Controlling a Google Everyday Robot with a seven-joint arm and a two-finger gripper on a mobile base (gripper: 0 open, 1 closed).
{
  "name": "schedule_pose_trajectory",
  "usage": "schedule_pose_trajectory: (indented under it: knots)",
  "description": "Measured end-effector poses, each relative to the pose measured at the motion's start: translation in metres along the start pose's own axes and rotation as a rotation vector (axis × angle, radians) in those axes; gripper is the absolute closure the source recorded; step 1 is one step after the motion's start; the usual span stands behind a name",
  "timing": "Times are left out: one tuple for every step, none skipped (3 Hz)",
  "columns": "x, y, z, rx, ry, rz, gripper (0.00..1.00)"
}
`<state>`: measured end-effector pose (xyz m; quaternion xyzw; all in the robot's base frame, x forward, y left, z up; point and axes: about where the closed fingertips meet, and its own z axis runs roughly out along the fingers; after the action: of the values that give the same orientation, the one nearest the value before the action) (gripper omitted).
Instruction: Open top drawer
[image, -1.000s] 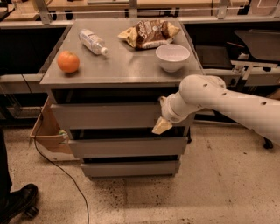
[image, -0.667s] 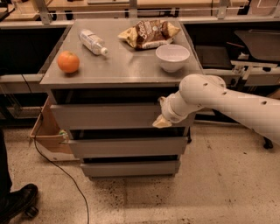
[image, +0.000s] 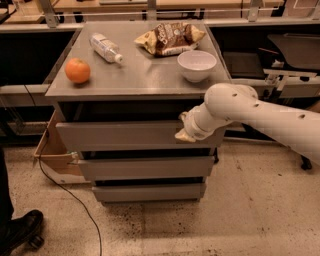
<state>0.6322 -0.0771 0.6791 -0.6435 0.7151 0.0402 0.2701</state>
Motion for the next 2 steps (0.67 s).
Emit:
schedule_pose_trajectory:
  knots:
    - [-0.0011,0.0018,-0.001,-0.006,-0.001,0.001,1.0]
    - [-0.0033,0.0006,-0.0055,-0.006,-0.001,0.001,1.0]
